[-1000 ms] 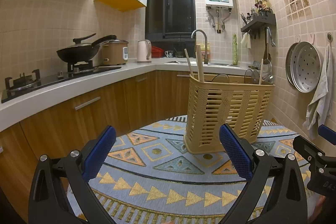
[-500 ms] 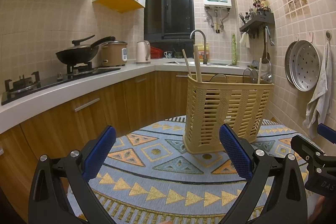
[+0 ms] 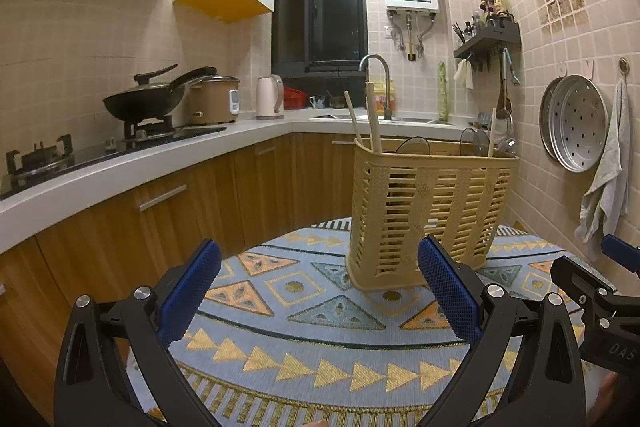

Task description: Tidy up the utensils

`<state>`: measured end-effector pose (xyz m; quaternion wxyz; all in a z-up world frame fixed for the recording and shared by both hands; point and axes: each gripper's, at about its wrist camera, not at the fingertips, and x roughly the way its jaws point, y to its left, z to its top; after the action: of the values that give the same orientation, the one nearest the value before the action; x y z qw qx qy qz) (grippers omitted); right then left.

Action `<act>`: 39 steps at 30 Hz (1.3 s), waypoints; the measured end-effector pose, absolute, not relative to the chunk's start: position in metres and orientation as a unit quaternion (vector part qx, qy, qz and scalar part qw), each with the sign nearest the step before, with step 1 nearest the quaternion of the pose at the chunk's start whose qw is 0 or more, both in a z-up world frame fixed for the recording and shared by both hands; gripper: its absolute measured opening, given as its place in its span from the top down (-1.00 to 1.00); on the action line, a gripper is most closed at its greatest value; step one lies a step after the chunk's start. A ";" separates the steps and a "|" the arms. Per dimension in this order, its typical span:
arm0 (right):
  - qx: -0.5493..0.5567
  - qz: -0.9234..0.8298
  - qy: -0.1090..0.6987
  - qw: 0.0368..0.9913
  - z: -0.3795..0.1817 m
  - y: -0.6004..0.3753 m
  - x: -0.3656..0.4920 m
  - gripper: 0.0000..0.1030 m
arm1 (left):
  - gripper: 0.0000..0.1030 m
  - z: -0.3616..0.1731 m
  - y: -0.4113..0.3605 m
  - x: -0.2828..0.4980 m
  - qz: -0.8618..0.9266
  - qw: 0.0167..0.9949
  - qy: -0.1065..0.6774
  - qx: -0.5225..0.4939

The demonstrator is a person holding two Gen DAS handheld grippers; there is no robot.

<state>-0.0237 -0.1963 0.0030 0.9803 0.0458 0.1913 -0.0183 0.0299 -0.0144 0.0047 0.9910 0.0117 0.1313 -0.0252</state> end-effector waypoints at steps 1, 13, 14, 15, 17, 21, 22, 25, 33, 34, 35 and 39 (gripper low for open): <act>0.046 -0.018 0.192 0.980 0.003 -0.196 -0.024 -0.85 | -0.85 0.005 -0.014 0.030 -0.025 0.991 0.131 0.012; 0.047 -0.019 0.194 0.980 0.003 -0.196 -0.024 -0.85 | -0.85 0.004 -0.015 0.030 -0.025 0.991 0.130 0.013; 0.047 -0.019 0.194 0.980 0.003 -0.197 -0.023 -0.85 | -0.85 0.004 -0.015 0.030 -0.025 0.991 0.131 0.013; 0.047 -0.019 0.193 0.980 0.003 -0.197 -0.024 -0.85 | -0.85 0.004 -0.015 0.030 -0.026 0.991 0.131 0.014; 0.048 -0.020 0.193 0.980 0.003 -0.197 -0.024 -0.85 | -0.85 0.004 -0.016 0.029 -0.025 0.991 0.131 0.014; 0.050 -0.022 0.193 0.980 0.003 -0.197 -0.023 -0.85 | -0.85 0.004 -0.016 0.029 -0.026 0.991 0.132 0.014; 0.050 -0.022 0.193 0.980 0.003 -0.197 -0.023 -0.85 | -0.85 0.004 -0.016 0.030 -0.026 0.991 0.132 0.014; 0.049 -0.022 0.193 0.980 0.003 -0.197 -0.023 -0.85 | -0.85 0.004 -0.016 0.030 -0.026 0.991 0.132 0.014; 0.049 -0.022 0.193 0.980 0.003 -0.197 -0.023 -0.85 | -0.85 0.003 -0.016 0.029 -0.026 0.991 0.133 0.015; 0.049 -0.022 0.193 0.980 0.003 -0.197 -0.023 -0.85 | -0.85 0.004 -0.016 0.029 -0.026 0.991 0.133 0.015; 0.049 -0.022 0.193 0.980 0.003 -0.197 -0.024 -0.85 | -0.85 0.004 -0.016 0.029 -0.026 0.991 0.133 0.015; 0.049 -0.022 0.194 0.980 0.003 -0.197 -0.023 -0.85 | -0.85 0.004 -0.016 0.029 -0.027 0.991 0.133 0.015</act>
<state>-0.0232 -0.1972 0.0029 0.9796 0.0487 0.1936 -0.0219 0.0294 -0.0159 0.0037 0.9907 0.0154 0.1328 -0.0267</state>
